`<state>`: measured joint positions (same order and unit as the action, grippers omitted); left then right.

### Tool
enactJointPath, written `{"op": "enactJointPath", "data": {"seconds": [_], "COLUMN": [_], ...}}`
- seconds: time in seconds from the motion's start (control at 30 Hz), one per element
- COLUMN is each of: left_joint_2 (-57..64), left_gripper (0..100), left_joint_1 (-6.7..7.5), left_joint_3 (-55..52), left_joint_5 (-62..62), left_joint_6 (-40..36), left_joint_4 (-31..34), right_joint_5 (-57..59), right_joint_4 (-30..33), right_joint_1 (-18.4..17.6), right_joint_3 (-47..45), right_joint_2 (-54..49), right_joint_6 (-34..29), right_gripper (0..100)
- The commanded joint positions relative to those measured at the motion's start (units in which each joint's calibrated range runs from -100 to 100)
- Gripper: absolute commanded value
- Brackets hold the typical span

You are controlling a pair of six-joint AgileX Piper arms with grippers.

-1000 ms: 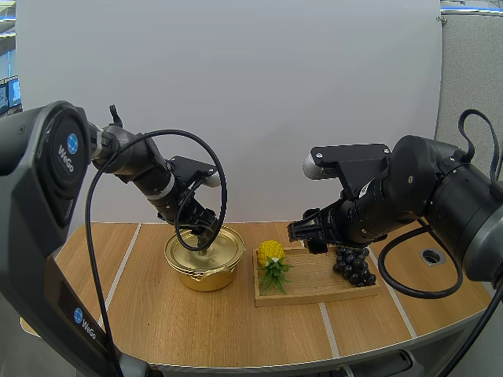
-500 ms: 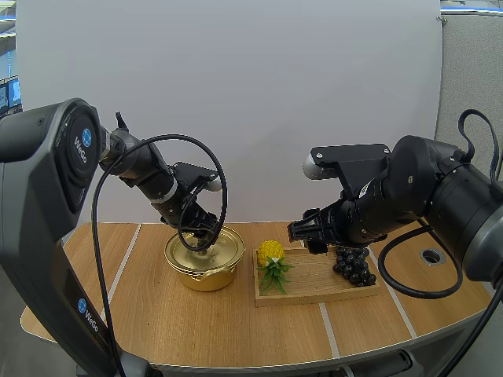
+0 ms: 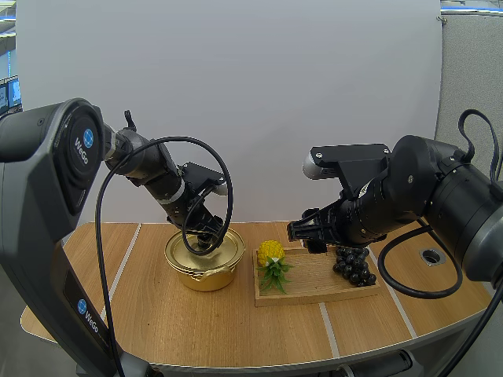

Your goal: Open the pot, put the pineapple inside, and close it

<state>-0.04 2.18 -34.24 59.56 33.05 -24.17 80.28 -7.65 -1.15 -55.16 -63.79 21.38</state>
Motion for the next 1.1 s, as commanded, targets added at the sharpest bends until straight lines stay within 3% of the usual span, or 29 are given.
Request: {"op": "enactJointPath", "data": {"seconds": [0.0,0.5,0.53,0.63,0.67,1.07], "left_joint_2": [-0.3,-2.35,-2.35,-2.35,-2.35,4.32], "left_gripper": [100,100,91,18,0,0], "left_joint_1": [0.2,0.2,0.2,0.2,0.2,0.2], "left_joint_3": [0.53,0.53,0.53,0.53,0.53,4.49], "left_joint_5": [-0.67,0.06,0.29,1.22,1.42,6.0], "left_joint_6": [0.27,0.27,0.27,-0.06,-0.06,-5.58], "left_joint_4": [-0.09,0.02,0.02,0.02,0.02,3.77], "right_joint_5": [-0.43,-0.43,-0.43,-0.43,-0.43,-0.43], "right_joint_4": [-0.12,-0.25,-0.25,-0.25,-0.25,-0.25], "right_joint_1": [0.2,0.2,0.2,0.2,0.2,0.2], "right_joint_3": [0.62,0.62,0.62,0.62,0.62,0.62], "right_joint_2": [-0.1,-0.1,-0.1,-0.1,-0.1,-0.1], "right_joint_6": [-0.14,-0.14,-0.14,-0.14,-0.14,-0.14], "right_gripper": [100,100,100,100,100,100]}}
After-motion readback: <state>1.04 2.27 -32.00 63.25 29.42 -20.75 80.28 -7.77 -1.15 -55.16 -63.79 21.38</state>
